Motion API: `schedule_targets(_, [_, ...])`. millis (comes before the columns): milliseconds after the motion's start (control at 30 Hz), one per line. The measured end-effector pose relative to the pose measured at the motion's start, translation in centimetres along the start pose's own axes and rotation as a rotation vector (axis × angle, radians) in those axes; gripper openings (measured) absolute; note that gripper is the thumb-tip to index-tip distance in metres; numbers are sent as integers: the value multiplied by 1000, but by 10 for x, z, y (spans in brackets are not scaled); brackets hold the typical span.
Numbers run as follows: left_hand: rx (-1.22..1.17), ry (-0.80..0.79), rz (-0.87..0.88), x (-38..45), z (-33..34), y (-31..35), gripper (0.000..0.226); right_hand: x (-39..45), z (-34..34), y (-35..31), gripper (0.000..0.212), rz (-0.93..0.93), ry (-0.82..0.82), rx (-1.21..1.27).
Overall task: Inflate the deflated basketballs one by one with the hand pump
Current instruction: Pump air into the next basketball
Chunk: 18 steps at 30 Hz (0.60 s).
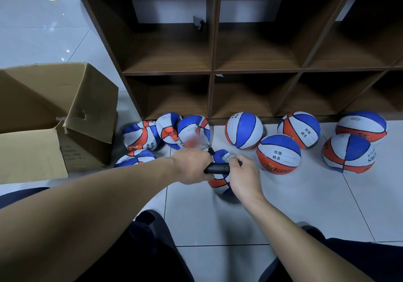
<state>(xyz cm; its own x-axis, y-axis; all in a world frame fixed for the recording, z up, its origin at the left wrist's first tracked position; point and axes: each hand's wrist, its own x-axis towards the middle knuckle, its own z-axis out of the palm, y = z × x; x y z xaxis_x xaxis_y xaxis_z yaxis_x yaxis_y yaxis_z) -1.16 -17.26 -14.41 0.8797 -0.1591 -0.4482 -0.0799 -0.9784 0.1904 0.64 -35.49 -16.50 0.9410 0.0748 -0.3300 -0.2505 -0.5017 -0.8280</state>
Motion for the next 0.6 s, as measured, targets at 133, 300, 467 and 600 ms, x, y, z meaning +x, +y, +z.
schedule_targets(133, [-5, 5, -36, -2, -4, -15, 26, 12, -21, 0, 36, 5, 25, -6])
schedule_targets(300, [28, -43, -91, -4, -6, -39, 25, 32, -51, 13, 42, 126, 128, 100])
schedule_targets(467, [51, -31, -71, -3, 1, -31, 28, 27, -44, 12, 41, 138, 171, 116])
schedule_targets(600, [25, 2, -71, -3, 2, -25, 28, 14, -32, 2, 40, 67, 192, 51])
